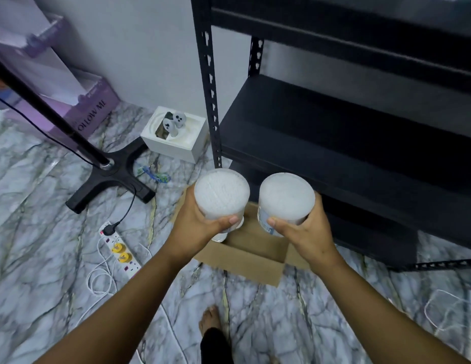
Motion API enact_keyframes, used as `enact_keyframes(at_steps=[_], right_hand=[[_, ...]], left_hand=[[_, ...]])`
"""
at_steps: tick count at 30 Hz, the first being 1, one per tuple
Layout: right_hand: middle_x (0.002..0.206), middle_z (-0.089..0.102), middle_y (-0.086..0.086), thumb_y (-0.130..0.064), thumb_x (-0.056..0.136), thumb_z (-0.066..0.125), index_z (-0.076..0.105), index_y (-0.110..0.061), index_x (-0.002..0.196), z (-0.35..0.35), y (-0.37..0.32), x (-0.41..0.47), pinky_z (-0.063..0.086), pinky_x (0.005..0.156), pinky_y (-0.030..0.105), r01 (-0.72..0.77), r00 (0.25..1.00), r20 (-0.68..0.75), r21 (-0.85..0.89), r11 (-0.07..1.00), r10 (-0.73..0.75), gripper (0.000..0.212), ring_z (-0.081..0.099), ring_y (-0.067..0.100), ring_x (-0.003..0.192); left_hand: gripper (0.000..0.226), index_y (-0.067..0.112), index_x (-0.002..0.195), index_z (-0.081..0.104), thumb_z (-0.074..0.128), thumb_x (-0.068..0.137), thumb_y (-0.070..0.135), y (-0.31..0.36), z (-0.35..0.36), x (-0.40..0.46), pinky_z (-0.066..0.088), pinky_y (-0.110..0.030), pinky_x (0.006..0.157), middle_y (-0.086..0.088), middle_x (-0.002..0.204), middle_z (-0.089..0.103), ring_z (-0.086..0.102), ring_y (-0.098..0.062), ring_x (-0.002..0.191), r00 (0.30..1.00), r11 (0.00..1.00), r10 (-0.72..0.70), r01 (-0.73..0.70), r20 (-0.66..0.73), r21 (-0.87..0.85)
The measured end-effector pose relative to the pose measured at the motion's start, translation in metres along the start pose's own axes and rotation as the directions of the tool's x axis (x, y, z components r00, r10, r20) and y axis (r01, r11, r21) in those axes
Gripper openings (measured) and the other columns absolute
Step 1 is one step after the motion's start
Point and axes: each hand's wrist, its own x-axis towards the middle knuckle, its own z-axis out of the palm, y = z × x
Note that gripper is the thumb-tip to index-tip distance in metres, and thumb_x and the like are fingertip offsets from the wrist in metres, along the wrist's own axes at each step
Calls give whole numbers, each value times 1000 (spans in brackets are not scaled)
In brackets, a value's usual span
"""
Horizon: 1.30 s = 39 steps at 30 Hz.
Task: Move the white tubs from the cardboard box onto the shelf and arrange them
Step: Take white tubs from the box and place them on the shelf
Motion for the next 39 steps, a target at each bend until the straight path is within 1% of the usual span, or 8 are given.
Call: enact_keyframes(at_steps=[3, 7, 11, 15, 20, 30, 34, 39], right_hand=[[128, 50, -15, -47, 46, 86, 37, -38, 130, -19, -41, -24, 51, 85, 23, 3, 1000, -26, 12, 1000, -2, 98, 53, 4, 116], [124, 49, -17, -16, 61, 89, 35, -38, 127, -42, -91, -55, 51, 73, 13, 25, 999, -47, 42, 999, -23, 87, 51, 2, 114], [126, 48, -16, -14, 61, 89, 34, -39, 128, -62, -132, -85, 50, 75, 15, 38, 998, -54, 41, 998, -36, 89, 50, 2, 115], [126, 49, -18, -19, 61, 89, 34, -46, 125, -81, -169, -114, 51, 77, 18, 53, 996, -71, 41, 998, -50, 89, 51, 2, 114], [123, 50, -19, -19, 61, 89, 34, -50, 122, -100, -207, -144, 51, 84, 26, 60, 992, -118, 51, 997, -54, 88, 53, 2, 111], [126, 51, -11, -14, 62, 88, 35, -38, 128, -107, -271, -148, 50, 83, 23, 136, 966, -230, 69, 988, -117, 88, 53, 6, 112], [125, 51, -11, -16, 63, 88, 35, -38, 127, -104, -286, -137, 50, 78, 20, 155, 951, -279, 63, 986, -132, 86, 53, 6, 113], [125, 52, -10, -17, 62, 88, 37, -36, 127, -100, -301, -116, 48, 87, 27, 172, 927, -344, 33, 985, -150, 85, 53, 11, 114]], left_hand=[[90, 34, 128, 34, 90, 57, 34, 51, 3, -20, 47, -5, 74, 19, 122, 48, 51, 9, 108, 1000, 1000, 30, -30, 0, -2], [86, 32, 128, 33, 87, 62, 19, 110, 6, -49, 47, -4, 69, 21, 118, 47, 51, 5, 105, 998, 998, 62, -62, -2, 9], [79, 29, 127, 33, 81, 70, 2, 162, 10, -80, 47, -4, 63, 20, 115, 47, 51, 8, 98, 996, 996, 87, -87, 4, 3], [80, 30, 127, 34, 83, 68, 8, 200, 13, -105, 45, -2, 64, 6, 124, 45, 49, 4, 102, 993, 992, 115, -114, -6, 54], [78, 35, 123, 31, 82, 69, 11, 245, 18, -132, 48, -6, 63, 24, 110, 45, 50, 9, 94, 991, 989, 135, -136, 11, 56], [79, 39, 125, 33, 83, 69, 15, 300, 15, -127, 50, -9, 69, 17, 119, 49, 53, 1, 105, 977, 981, 195, -194, 85, -21], [89, 37, 131, 30, 86, 61, 38, 312, 10, -105, 53, -32, 91, 11, 125, 47, 51, -11, 115, 974, 980, 195, -198, 119, 13], [85, 39, 126, 33, 84, 58, 39, 331, 7, -73, 50, -27, 90, 20, 119, 48, 51, -6, 112, 952, 963, 263, -269, 157, 19]])
